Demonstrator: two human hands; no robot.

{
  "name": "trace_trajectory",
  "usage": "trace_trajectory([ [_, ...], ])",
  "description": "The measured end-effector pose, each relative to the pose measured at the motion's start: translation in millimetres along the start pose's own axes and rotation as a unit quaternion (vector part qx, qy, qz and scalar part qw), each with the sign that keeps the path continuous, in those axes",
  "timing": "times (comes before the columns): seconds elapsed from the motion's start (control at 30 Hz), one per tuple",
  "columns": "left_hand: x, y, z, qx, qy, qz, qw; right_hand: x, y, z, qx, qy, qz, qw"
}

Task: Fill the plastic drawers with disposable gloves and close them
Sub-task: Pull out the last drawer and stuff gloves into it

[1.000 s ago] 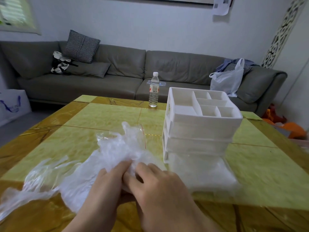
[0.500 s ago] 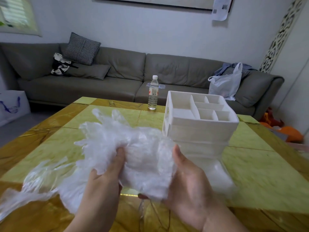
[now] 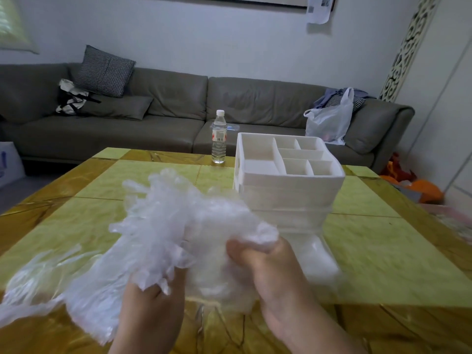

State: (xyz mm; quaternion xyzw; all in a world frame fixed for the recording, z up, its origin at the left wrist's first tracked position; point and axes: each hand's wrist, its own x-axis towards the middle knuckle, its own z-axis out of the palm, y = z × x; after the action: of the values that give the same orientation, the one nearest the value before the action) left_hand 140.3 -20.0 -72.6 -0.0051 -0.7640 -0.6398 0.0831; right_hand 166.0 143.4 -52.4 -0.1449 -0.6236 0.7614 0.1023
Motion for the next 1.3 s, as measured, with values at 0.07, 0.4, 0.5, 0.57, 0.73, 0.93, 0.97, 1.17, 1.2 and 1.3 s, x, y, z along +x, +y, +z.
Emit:
trace_trajectory([
  [0.07, -4, 13, 5, -0.056, -0.01, -0.031, 0.998, 5, -2, -4, -0.001, 0.035, -0.013, 0.999],
  [0.4, 13, -12, 20, -0.059, -0.122, 0.129, 0.982, 57, -42, -127, -0.28, 0.08, -0.014, 0.956],
  [0.5, 9, -2, 34, 0.163, -0.123, 0.361, 0.91, 76, -24, -147, -0.394, 0.088, 0.002, 0.915],
  [0.57, 8, 12, 60, 0.222, -0.171, 0.454, 0.846, 86, -14, -152, -0.434, 0.083, -0.012, 0.897],
  [0.73, 26, 18, 144, 0.382, -0.278, 0.377, 0.797, 92, -9, -153, -0.504, 0.031, -0.04, 0.862],
  [0.93, 42, 0, 183, 0.519, -0.378, 0.202, 0.739, 101, 0, -163, -0.532, 0.031, -0.049, 0.845],
  [0.97, 43, -2, 186, 0.514, -0.382, 0.195, 0.743, 101, 1, -164, -0.538, 0.035, -0.057, 0.84],
  [1.17, 52, -9, 195, 0.477, -0.431, 0.115, 0.757, 101, 3, -161, -0.583, 0.039, -0.097, 0.806],
  [1.2, 53, -9, 196, 0.478, -0.435, 0.104, 0.756, 100, 3, -160, -0.585, 0.038, -0.1, 0.804],
  [1.3, 55, -10, 198, 0.488, -0.441, 0.087, 0.748, 94, -1, -154, -0.596, 0.047, -0.1, 0.795],
])
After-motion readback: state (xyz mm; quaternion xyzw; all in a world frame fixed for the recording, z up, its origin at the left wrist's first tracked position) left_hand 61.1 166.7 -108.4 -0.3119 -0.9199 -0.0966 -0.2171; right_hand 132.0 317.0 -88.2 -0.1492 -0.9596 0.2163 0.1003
